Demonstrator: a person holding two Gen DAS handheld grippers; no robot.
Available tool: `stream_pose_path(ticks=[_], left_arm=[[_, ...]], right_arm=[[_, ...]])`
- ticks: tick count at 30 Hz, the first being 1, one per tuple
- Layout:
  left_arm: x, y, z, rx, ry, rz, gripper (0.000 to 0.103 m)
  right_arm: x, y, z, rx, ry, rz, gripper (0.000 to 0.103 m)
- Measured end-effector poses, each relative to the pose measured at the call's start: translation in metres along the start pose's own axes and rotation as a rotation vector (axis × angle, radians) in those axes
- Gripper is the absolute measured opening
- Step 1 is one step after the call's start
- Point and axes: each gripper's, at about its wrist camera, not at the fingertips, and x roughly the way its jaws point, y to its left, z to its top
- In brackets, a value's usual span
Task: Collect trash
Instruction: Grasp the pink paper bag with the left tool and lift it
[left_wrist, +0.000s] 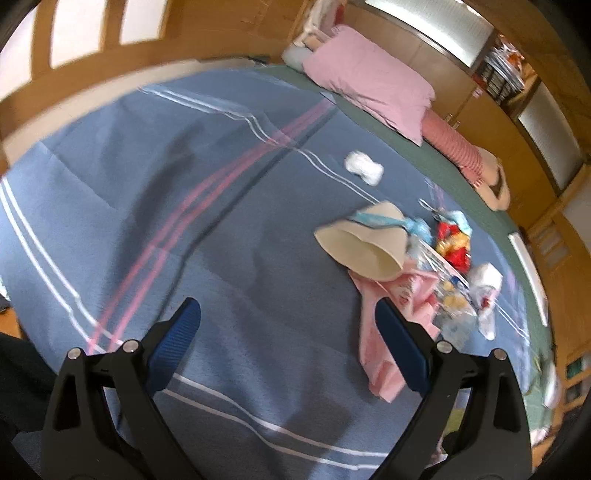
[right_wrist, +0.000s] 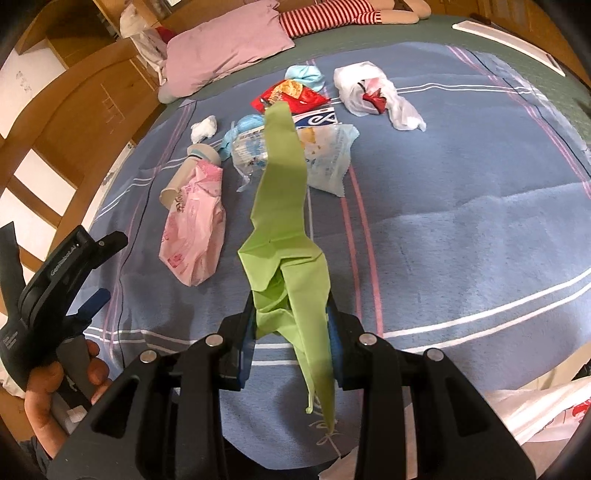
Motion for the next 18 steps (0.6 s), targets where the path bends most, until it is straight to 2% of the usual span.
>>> stream_pose_path(ticks=[1, 4, 6, 8, 10, 13, 15, 18], left_arm=[[0.003, 0.003, 0.001, -0.026, 0.027, -0.027, 0.095], [0.002, 0.005, 0.001, -0.069, 0.023, -0.081, 0.095], [0.003, -0.008, 0.0, -0.022, 0.024, -0.152, 0.095], [0.007, -0.032, -0.003, 0.082, 0.036, -0.19, 0.095], [0.012, -0.064, -0.006, 0.231, 0.005, -0.156, 0.095], [0.027, -0.097, -0.011, 0.384, -0.001, -0.092, 0.095], [0.045, -0.108, -0.014, 0.414, 0.071, -0.091, 0.096], [0.067, -0.107, -0.017, 0.403, 0.175, -0.095, 0.095]], right_arm=[[-0.001, -0.001, 0.0, 0.007, -0.002, -0.004, 0.034], [-0.004, -0.003, 0.001, 0.016, -0.018, -0.011, 0.034], [-0.009, -0.006, 0.002, 0.028, -0.037, -0.016, 0.034], [-0.014, -0.01, 0.004, 0.04, -0.054, -0.024, 0.034], [-0.021, -0.014, 0.005, 0.042, -0.072, -0.039, 0.034], [-0.031, -0.022, 0.006, 0.048, -0.093, -0.061, 0.034], [-0.035, -0.028, 0.006, 0.053, -0.098, -0.073, 0.034], [-0.039, -0.035, 0.005, 0.068, -0.097, -0.088, 0.034]])
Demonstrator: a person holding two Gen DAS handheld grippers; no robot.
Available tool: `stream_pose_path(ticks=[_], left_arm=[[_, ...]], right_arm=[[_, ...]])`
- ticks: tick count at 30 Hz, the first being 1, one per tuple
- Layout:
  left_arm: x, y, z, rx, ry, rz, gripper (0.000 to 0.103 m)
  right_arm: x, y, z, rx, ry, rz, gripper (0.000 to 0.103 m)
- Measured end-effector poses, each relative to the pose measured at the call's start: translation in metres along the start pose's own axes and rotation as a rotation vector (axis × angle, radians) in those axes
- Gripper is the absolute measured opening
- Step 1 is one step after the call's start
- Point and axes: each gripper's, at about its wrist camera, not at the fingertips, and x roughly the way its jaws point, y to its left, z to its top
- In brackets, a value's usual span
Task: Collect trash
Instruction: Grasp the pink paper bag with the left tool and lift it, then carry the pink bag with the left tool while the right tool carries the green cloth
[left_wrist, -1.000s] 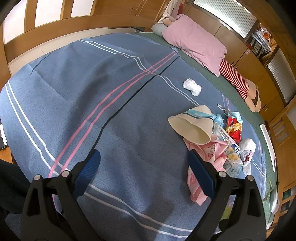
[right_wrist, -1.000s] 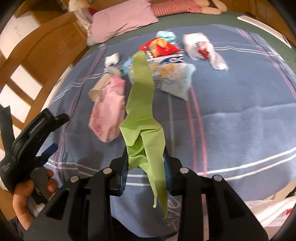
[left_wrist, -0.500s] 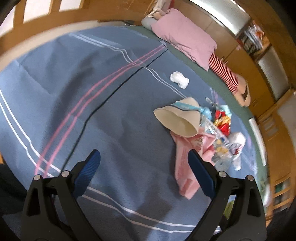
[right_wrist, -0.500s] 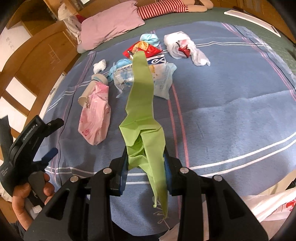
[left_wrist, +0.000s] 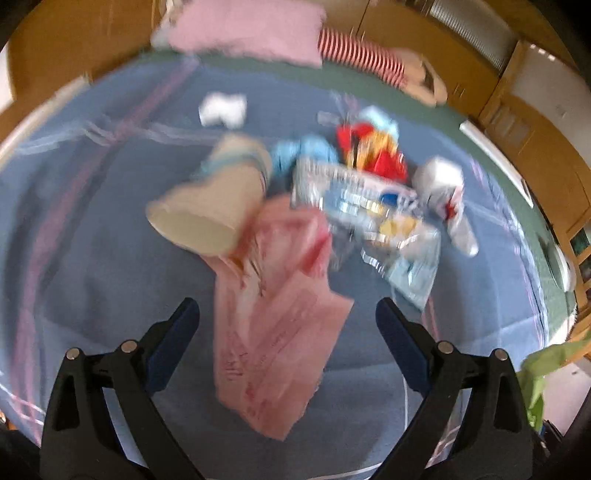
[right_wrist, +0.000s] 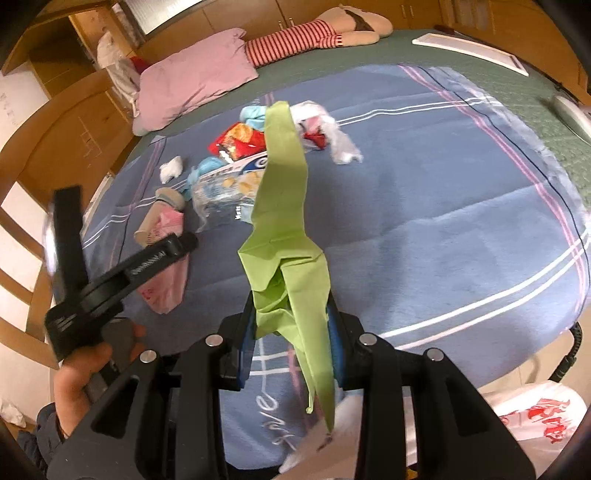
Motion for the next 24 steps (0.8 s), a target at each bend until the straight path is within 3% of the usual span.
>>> stream_pose_path(ticks=[1, 3, 6, 10, 17, 24], left_arm=[[0.002, 0.004, -0.001, -0.009, 0.002, 0.002, 0.092], [0.002, 0.012, -0.003, -0.023, -0.003, 0.004, 0.058], [-0.003, 0.022, -0.005, -0.039, -0.012, 0.004, 0.046], [-0.028, 0.028, -0.013, -0.025, -0.072, 0.019, 0.041], [-0.08, 0.02, -0.029, 0.035, -0.248, 0.031, 0.041], [-0.085, 0.025, -0.028, 0.013, -0.263, 0.047, 0.04]], right_arm=[[-0.001, -0.002, 0.0, 0.004, -0.001, -0.003, 0.034], [-0.002, -0.003, -0.001, 0.007, -0.004, -0.006, 0.034], [-0.001, -0.003, -0.003, 0.011, -0.001, -0.005, 0.034], [0.002, 0.002, -0.005, 0.005, 0.006, 0.007, 0.034], [0.001, 0.015, -0.007, -0.021, -0.007, 0.01, 0.034], [0.004, 0.019, -0.007, -0.034, -0.002, 0.006, 0.034]])
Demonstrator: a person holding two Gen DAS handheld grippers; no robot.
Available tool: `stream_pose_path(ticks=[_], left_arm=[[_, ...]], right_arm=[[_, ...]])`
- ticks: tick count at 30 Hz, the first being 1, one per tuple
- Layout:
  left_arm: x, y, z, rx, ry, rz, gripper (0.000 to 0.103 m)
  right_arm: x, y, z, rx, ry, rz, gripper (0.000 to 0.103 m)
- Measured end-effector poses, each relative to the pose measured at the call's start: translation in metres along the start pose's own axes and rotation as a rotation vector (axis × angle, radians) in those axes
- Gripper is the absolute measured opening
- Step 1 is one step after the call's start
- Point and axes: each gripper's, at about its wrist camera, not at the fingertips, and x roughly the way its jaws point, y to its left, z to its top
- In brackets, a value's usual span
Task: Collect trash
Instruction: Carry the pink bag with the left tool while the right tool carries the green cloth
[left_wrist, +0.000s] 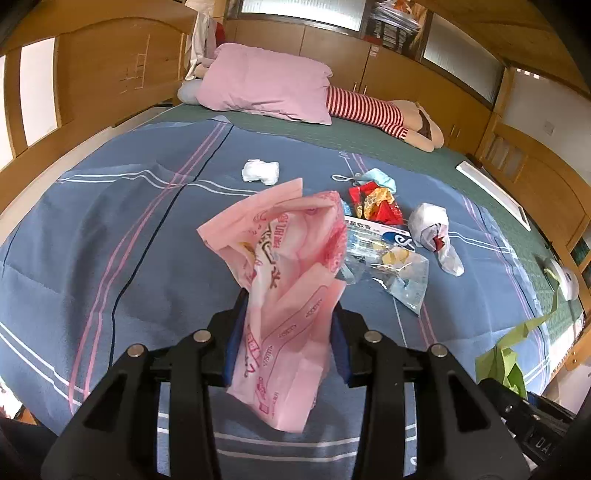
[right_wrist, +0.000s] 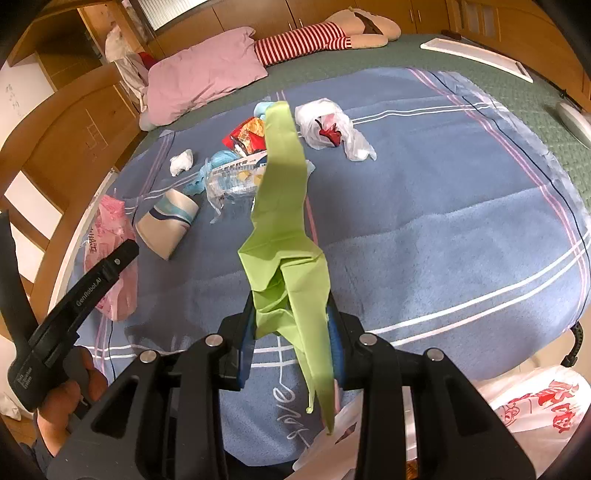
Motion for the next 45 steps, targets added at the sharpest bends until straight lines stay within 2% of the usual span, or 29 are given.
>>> stream_pose_path(ticks=[45], left_arm=[[0.001, 0.002, -0.001, -0.005, 0.001, 0.012, 0.04]], right_arm=[[0.011, 0.008, -0.004, -0.018, 0.019, 0.02, 0.034]])
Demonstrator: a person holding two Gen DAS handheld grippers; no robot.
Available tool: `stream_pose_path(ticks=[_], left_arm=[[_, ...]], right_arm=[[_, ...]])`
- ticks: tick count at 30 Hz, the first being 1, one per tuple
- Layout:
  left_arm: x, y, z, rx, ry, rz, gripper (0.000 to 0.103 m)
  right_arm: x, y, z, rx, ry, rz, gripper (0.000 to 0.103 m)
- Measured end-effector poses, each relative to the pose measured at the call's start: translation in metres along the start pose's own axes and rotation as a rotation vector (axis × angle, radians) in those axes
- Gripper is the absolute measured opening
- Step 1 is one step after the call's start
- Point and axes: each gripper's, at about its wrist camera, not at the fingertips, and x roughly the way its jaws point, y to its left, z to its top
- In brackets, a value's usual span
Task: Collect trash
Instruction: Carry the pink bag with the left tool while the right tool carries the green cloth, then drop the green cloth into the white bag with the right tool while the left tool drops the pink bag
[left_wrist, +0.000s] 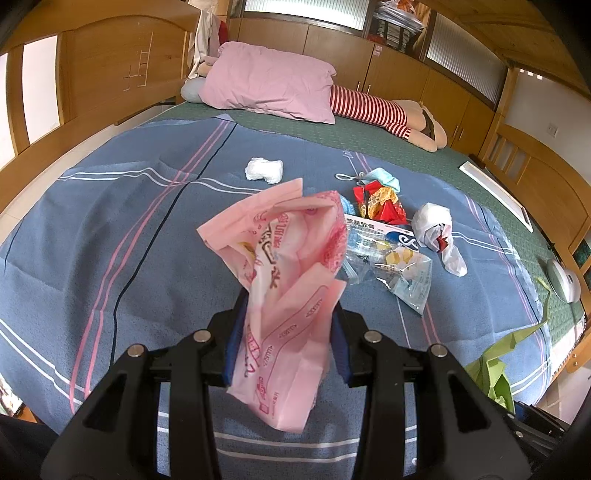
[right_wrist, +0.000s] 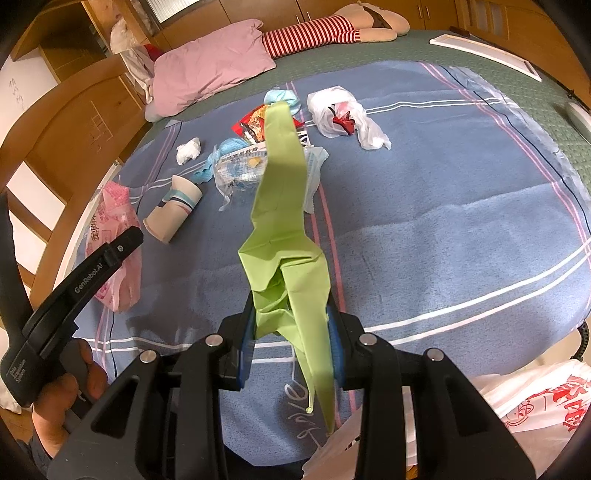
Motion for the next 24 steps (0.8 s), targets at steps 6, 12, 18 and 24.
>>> stream_pose_path(ticks=[6, 12, 18, 24], left_arm=[[0.0, 0.0, 0.0, -0.001, 0.0, 0.0, 0.04], [0.0, 0.0, 0.0, -0.003, -0.001, 0.0, 0.041], [0.0, 0.0, 0.0, -0.011, 0.009, -0.042, 0.04], [-0.003, -0.011, -0.001, -0.004, 0.056, -0.308, 0.04]], right_arm=[[-0.001, 0.001, 0.0, -0.001, -0.013, 0.004, 0.034], [-0.004, 0.005, 0.001, -0.027, -0.028, 0.017, 0.034], [-0.018, 0.002, 0.006, -0.037, -0.051, 0.035, 0.034], [-0.09, -0.012, 0.007, -0.119, -0.123, 0.039, 0.034]])
